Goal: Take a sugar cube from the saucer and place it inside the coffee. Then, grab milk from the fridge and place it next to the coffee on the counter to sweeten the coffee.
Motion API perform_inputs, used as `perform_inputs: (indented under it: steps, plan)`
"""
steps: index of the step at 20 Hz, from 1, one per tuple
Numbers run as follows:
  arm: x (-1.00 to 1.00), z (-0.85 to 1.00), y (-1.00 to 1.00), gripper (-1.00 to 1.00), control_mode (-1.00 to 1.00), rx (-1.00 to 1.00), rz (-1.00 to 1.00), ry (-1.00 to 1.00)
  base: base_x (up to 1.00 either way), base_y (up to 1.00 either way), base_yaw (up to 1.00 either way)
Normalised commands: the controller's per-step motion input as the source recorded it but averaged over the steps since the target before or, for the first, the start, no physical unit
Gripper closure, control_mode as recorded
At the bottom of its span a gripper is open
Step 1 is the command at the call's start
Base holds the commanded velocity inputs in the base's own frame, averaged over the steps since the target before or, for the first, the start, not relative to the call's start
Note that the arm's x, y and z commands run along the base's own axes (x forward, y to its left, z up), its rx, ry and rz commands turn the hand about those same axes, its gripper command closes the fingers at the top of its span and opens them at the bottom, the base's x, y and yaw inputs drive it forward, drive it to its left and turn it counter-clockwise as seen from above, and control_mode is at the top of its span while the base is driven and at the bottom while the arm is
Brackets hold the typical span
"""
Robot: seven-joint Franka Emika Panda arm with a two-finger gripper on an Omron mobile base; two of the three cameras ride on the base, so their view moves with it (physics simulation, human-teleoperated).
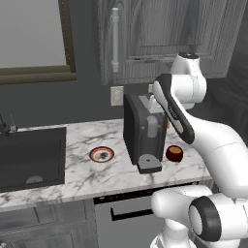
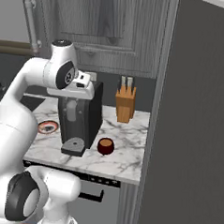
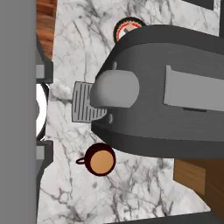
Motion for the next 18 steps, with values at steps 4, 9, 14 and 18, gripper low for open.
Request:
perform_inputs:
  steps: [4,9,14,18]
  plan:
    - [-0.65,0.0,0.0,-1.0,-1.0,0.0,0.01,-0.15,0.0,0.0,0.0]
    - [-0.04,0.0,0.0,-1.0,-1.0,0.0,0.0,-0.03,0.0,0.0,0.0]
    - [0.0,0.0,0.0,-1.0,-1.0,0.0,0.0,0.0,0.0,0.0,0.0]
    - [0.0,0.0,0.0,-1.0,-1.0,0.0,0.0,0.0,0.0,0.0,0.0]
